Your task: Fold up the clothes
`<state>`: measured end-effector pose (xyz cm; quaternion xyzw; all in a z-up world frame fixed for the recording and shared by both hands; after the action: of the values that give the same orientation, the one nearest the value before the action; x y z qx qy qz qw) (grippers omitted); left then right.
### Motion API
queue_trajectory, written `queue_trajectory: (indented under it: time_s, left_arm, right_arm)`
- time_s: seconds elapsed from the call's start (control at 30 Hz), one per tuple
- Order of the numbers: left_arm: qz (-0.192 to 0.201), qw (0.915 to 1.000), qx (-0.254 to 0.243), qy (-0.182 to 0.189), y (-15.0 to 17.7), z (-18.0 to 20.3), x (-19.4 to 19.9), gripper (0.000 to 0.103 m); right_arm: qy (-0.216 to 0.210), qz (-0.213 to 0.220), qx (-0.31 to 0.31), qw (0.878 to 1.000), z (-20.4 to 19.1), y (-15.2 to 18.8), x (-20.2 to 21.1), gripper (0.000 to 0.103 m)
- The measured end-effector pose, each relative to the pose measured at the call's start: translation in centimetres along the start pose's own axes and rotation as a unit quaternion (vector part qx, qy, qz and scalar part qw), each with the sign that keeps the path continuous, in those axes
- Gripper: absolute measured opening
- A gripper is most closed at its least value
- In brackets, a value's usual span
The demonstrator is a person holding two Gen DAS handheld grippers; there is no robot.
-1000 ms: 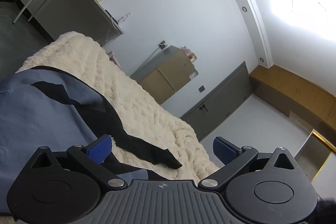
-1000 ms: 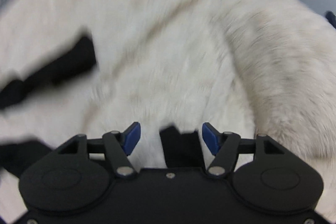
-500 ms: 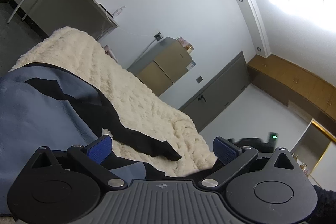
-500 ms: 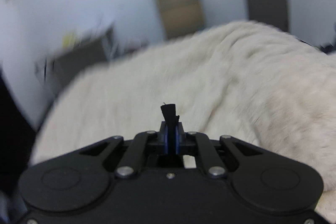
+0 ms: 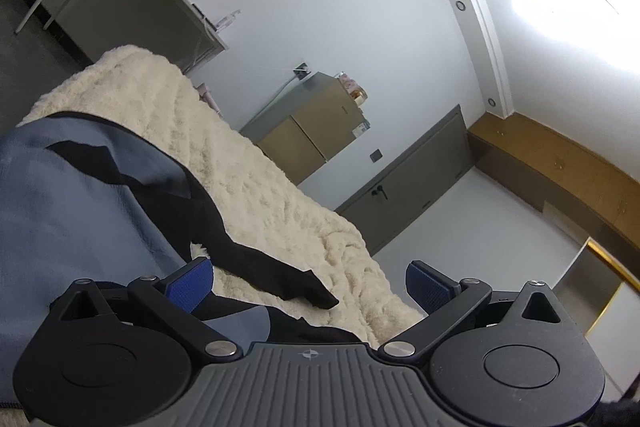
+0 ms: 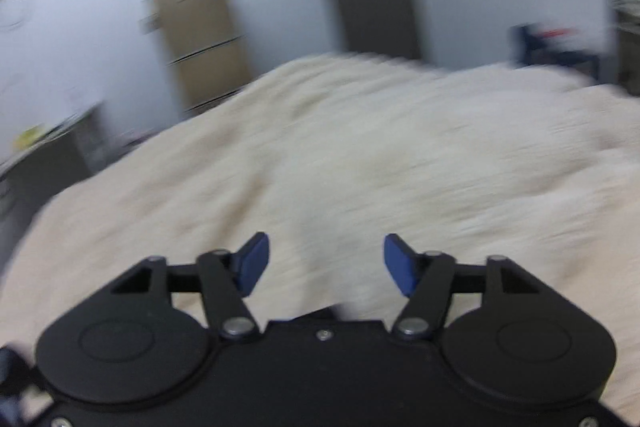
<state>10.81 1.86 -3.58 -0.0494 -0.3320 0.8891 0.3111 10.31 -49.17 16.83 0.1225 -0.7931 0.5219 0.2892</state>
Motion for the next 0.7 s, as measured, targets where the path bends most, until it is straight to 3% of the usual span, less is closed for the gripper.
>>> queue_trajectory:
  time_s: [0.1,0.2,0.23,0.33,0.37,0.4,0.43,0.47,0.5,0.6,0.7]
  left_arm:
    - [0.005,0.9999,0.006,-0.010,-0.1,-0.4,0.1,0.102]
    - [0.011,0.9997,0.006,-0.019,-0.2,-0.6,0.4,0.102]
    - [0.012,0.9996,0.007,-0.023,-0.2,-0.7,0.4,0.102]
    - [0.011,0.9996,0.009,-0.026,-0.2,-0.8,0.4,0.102]
    - [0.010,0.9996,0.009,-0.026,-0.2,-0.9,0.4,0.102]
    - [0.009,0.9996,0.008,-0.027,-0.2,-0.9,0.3,0.102]
    - [0.007,0.9996,0.006,-0.027,-0.1,-0.8,0.3,0.102]
    - [0.006,0.9996,0.005,-0.027,-0.1,-0.8,0.3,0.102]
    - [0.006,0.9996,0.002,-0.026,-0.1,-0.7,0.2,0.102]
    - [0.003,0.9997,0.001,-0.025,0.0,-0.7,0.2,0.102]
    - [0.001,0.9997,0.005,-0.022,-0.1,-0.8,0.1,0.102]
  right_arm:
    - [-0.076,-0.099,0.095,0.988,-6.7,3.0,-4.5,0.063]
    - [-0.081,-0.172,0.221,0.956,-11.6,6.5,-7.8,0.065]
    - [-0.078,-0.195,0.255,0.944,-12.4,7.4,-8.7,0.065]
    - [-0.056,-0.272,0.366,0.888,-14.4,10.1,-11.6,0.064]
    - [-0.044,-0.281,0.386,0.878,-14.6,10.6,-11.7,0.063]
    - [-0.036,-0.287,0.397,0.871,-14.3,10.8,-11.7,0.056]
    - [-0.042,-0.297,0.392,0.870,-14.2,10.6,-11.7,0.037]
    - [-0.057,-0.314,0.380,0.868,-14.2,10.6,-11.6,0.025]
    - [-0.072,-0.318,0.377,0.867,-14.4,10.5,-11.2,0.001]
    - [-0.116,-0.296,0.396,0.861,-15.5,10.2,-8.7,0.000]
    - [-0.176,-0.230,0.429,0.856,-16.3,9.9,-2.7,0.000]
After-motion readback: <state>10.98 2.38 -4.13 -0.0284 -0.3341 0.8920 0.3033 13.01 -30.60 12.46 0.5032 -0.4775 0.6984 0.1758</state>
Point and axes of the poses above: each gripper's, at about its wrist camera, not at the fingertips, and x roughly against the way its jaws point, z to its right, y to its underside, the point moved 10 cm from there along -x, roughly the way its jaws point, and after that the axes turned 3 degrees about -y, right-handed, at the moved point
